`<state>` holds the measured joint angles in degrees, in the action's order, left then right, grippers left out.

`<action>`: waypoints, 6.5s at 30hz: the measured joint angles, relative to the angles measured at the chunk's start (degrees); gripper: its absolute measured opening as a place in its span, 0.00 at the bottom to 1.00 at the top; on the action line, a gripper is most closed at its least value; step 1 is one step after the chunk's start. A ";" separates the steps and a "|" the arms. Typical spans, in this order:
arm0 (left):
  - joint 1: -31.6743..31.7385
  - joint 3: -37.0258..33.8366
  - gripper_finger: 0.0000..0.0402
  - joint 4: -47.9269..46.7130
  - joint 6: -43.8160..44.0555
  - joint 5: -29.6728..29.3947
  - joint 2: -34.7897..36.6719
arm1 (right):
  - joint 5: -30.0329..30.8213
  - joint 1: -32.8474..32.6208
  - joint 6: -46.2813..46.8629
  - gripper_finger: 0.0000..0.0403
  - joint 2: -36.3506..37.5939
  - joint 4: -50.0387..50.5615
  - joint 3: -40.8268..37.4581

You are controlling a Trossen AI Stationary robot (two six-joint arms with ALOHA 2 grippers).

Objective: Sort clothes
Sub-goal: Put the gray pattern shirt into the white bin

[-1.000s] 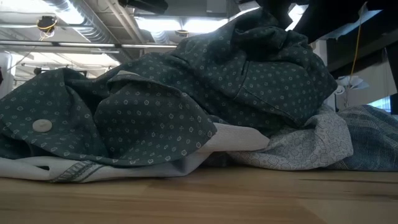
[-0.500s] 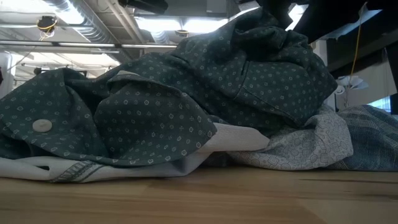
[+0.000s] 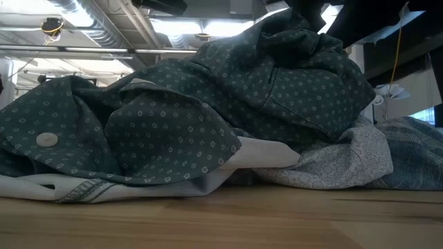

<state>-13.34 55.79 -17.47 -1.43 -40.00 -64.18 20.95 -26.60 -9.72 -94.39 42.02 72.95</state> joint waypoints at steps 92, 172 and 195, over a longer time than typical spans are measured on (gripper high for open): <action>0.00 -0.02 0.43 0.02 0.18 -0.01 -0.02 | 0.00 0.01 -2.49 0.66 0.00 -3.83 0.04; 0.00 -0.02 0.43 0.11 -1.36 -0.03 0.11 | 18.50 18.56 -42.03 0.04 10.78 -2.75 38.27; 0.00 -0.02 0.43 0.09 -0.62 -0.03 0.11 | 4.72 44.07 -36.49 0.16 10.00 -10.13 17.03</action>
<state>-13.35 55.77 -17.39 -2.05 -40.03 -64.07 25.67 17.47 -46.21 -84.39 31.89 89.98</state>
